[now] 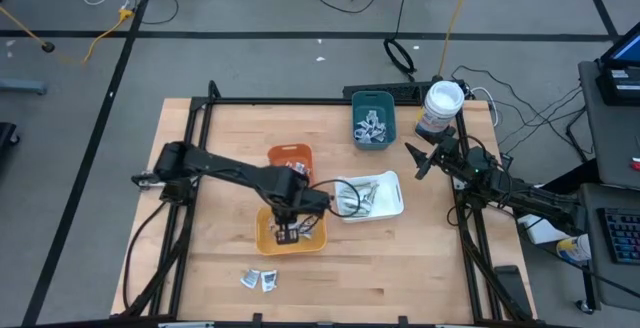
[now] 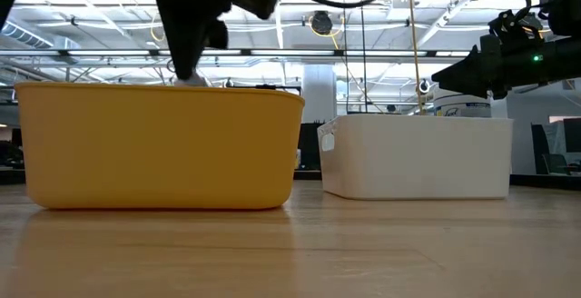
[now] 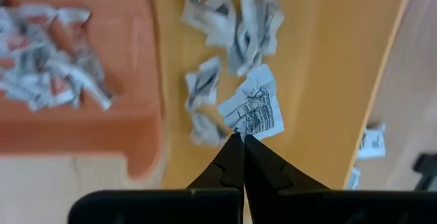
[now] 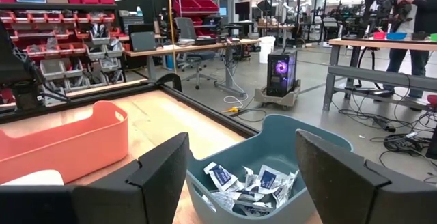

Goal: Pick & Place First Aid Supplies
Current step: Put the gray sachet into the yellow bin, then adjust the yellow bin on the table

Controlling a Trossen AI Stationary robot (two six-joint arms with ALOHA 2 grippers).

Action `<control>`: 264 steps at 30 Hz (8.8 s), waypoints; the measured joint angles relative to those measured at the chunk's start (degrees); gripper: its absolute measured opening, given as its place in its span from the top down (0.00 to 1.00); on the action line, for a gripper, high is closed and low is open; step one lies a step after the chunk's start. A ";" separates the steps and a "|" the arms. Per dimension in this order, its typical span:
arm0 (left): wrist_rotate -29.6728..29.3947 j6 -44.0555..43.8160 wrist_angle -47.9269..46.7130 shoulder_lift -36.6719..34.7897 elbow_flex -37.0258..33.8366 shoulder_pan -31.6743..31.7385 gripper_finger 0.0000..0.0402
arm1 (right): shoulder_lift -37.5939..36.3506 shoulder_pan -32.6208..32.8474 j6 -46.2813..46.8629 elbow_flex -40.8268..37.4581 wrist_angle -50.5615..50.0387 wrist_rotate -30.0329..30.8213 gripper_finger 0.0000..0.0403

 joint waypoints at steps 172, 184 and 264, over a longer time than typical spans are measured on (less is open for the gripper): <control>-0.04 -42.90 10.61 1.46 -7.64 -2.32 0.98 | 0.00 0.01 0.00 0.01 0.00 0.02 0.35; 1.12 -42.52 10.95 3.58 -7.66 -1.67 0.71 | 0.01 -0.01 0.00 0.01 -0.01 0.00 0.35; -1.03 -89.24 20.80 5.44 -6.61 -22.38 0.12 | 0.01 0.01 0.00 -0.01 0.12 0.02 0.35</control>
